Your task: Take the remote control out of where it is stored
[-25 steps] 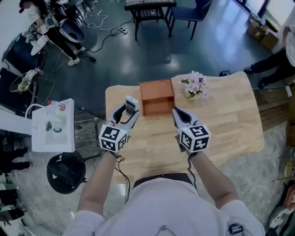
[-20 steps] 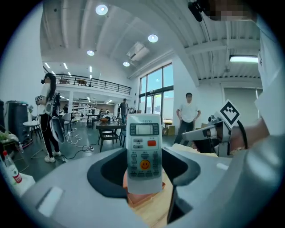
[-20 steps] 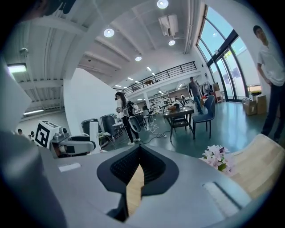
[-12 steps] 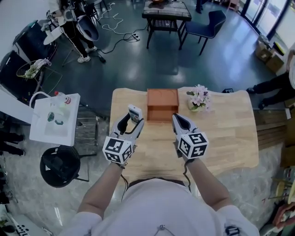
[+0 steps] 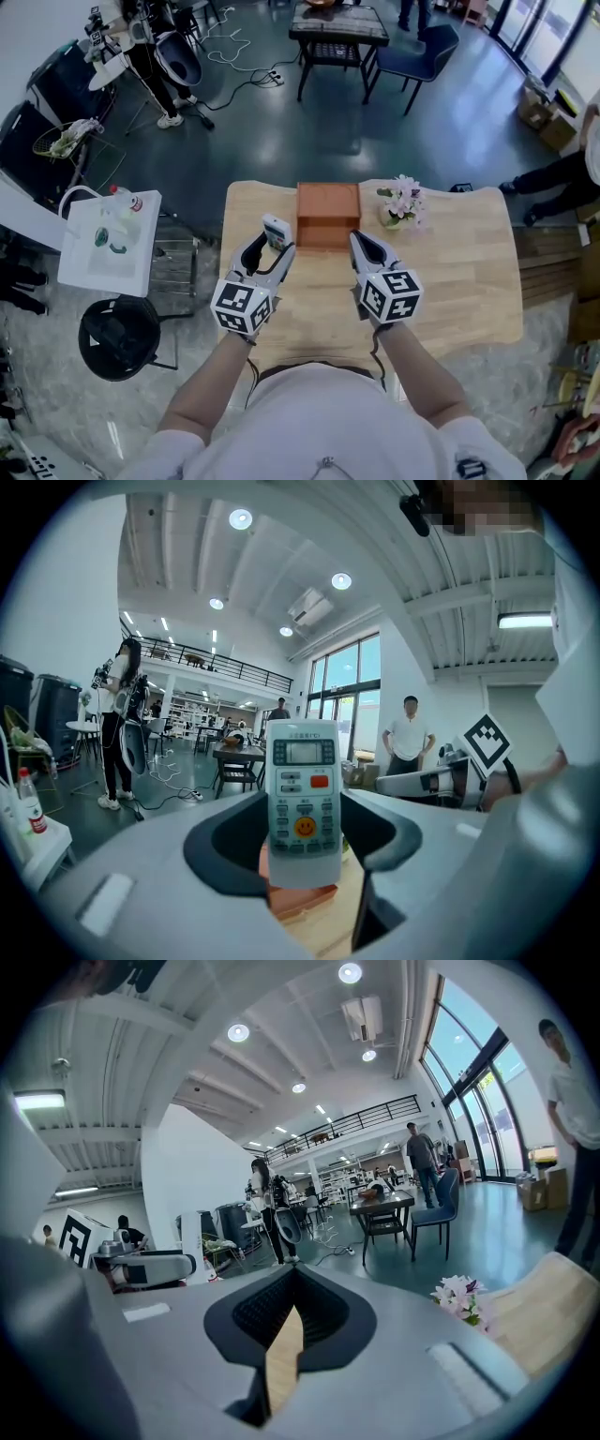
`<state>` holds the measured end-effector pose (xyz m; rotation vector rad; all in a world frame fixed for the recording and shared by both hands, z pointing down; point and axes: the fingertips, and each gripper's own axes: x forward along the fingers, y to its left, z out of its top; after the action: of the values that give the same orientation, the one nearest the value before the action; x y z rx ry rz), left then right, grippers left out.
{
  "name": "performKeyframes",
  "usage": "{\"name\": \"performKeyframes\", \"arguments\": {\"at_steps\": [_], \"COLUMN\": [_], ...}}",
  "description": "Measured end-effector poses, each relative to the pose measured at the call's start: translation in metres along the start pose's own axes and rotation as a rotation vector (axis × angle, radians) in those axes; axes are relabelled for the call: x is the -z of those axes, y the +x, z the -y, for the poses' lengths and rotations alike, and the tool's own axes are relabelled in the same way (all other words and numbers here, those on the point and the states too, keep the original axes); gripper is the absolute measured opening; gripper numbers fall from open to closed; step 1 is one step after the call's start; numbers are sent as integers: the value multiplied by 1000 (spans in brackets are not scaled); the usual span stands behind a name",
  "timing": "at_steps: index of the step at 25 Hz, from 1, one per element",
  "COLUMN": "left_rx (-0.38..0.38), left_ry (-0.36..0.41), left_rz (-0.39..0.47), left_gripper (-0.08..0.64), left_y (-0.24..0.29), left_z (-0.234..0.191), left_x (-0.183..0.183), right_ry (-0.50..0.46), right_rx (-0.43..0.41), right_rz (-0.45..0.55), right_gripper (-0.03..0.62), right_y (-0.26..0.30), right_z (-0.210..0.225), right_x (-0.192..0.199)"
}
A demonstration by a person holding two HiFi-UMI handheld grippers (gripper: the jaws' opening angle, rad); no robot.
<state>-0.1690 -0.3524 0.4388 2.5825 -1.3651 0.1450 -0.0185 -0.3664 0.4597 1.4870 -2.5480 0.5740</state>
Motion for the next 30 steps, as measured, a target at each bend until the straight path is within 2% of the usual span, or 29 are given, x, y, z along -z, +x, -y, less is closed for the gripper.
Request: {"name": "performKeyframes", "arguments": {"at_steps": [30], "left_rx": [-32], "left_ry": [-18], "left_rz": [-33], "left_gripper": [245], "left_y": [1], "left_z": [-9], "left_x": [7], "right_ry": [-14], "right_rx": [-3], "right_rz": [-1], "right_gripper": [26], "right_y": [4], "right_z": [-5], "right_x": [8]}}
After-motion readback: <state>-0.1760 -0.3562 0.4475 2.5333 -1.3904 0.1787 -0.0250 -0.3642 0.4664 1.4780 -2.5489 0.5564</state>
